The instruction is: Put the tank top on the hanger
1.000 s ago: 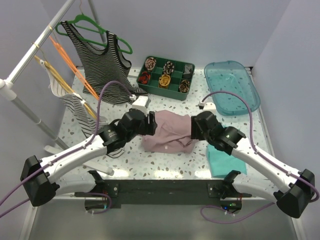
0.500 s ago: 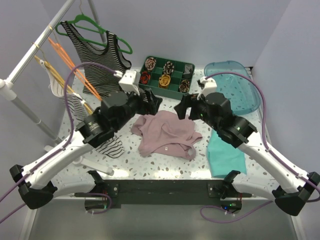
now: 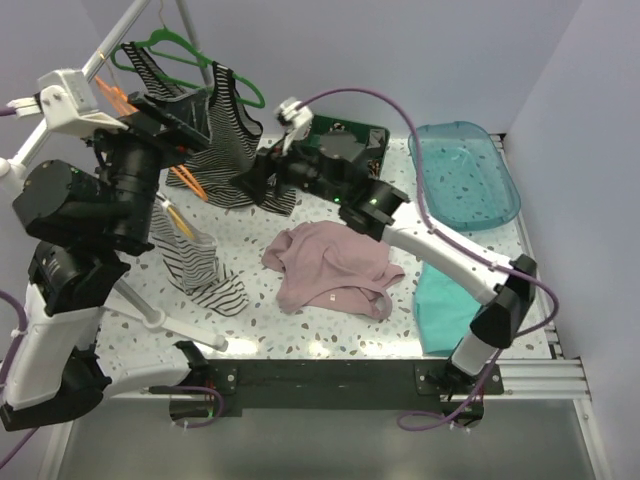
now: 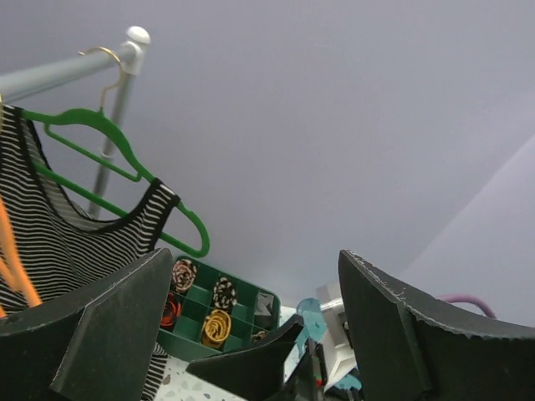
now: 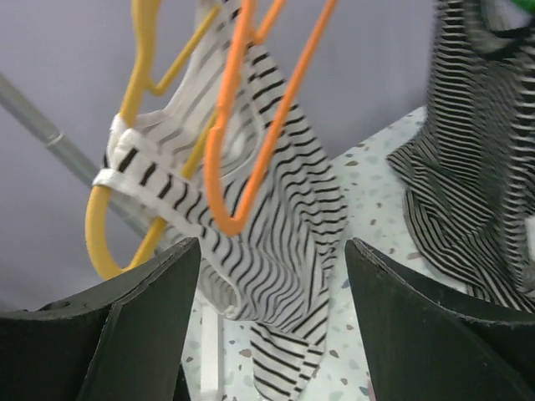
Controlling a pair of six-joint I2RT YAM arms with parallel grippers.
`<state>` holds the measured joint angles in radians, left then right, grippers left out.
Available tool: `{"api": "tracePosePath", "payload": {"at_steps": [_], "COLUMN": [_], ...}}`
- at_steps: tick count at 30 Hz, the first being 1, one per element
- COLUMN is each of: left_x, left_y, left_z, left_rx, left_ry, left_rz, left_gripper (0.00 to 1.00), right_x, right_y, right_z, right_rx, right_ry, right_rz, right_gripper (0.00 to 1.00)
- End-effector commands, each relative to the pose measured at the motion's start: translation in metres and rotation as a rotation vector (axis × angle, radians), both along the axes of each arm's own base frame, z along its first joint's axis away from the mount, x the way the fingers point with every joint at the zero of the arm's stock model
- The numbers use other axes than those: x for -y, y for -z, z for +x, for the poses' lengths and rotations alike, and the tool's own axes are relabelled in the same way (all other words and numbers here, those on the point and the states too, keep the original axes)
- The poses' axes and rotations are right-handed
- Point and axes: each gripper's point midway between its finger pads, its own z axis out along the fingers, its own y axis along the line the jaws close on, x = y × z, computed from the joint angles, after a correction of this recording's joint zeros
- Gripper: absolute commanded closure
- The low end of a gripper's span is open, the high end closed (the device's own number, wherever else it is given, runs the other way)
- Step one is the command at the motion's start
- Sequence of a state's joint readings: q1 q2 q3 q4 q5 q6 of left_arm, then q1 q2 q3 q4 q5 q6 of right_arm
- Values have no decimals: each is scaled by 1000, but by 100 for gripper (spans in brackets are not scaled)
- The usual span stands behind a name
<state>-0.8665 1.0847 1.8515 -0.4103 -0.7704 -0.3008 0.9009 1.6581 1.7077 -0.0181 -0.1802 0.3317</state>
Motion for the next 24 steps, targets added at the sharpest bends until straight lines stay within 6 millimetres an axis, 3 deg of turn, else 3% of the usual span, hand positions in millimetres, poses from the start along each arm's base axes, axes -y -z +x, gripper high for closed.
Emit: {"api": "tracePosePath", "payload": {"at_steps": [1, 2, 3, 5, 10, 14, 15, 17, 18, 19, 24], "left_x": [-43, -47, -51, -60, -74, -81, -82, -87, -89, -93, -102], "left_y": [-14, -14, -15, -15, -10, -9, -8, -8, -7, -8, -7], "left_z": [-15, -16, -18, -24, -32, -37, -38, -41, -42, -46, -54], "left_rx": [22, 25, 31, 33, 32, 35, 36, 38, 38, 42, 58], "left_ry": [-132, -141, -147, -164, -184, -189, -191, -196, -200, -202, -203], "left_rz": [-11, -7, -12, -17, -28, -32, -34, -39, -42, -51, -67], "left_gripper": [15, 14, 15, 14, 14, 14, 14, 14, 14, 13, 13], "right_x": [-28, -42, -45, -57, -62, -82, -84, -100, -100, -109, -121], "right_y": [-56, -42, -48, -41, -45, -40, -48, -33, -40, -26, -12], "right_z": [-12, -10, -11, -11, -14, -21, -22, -22, -19, -15, 2], "right_rx": [173, 186, 205, 212, 229, 238, 250, 248, 255, 248, 284], "right_ry": [-51, -52, -51, -58, -35, -51, -51, -52, -32, -29, 50], "right_rz": [80, 44, 45, 27, 46, 8, 14, -21, -18, -42, -85], "right_gripper": [27, 27, 27, 28, 28, 30, 30, 34, 36, 38, 44]}}
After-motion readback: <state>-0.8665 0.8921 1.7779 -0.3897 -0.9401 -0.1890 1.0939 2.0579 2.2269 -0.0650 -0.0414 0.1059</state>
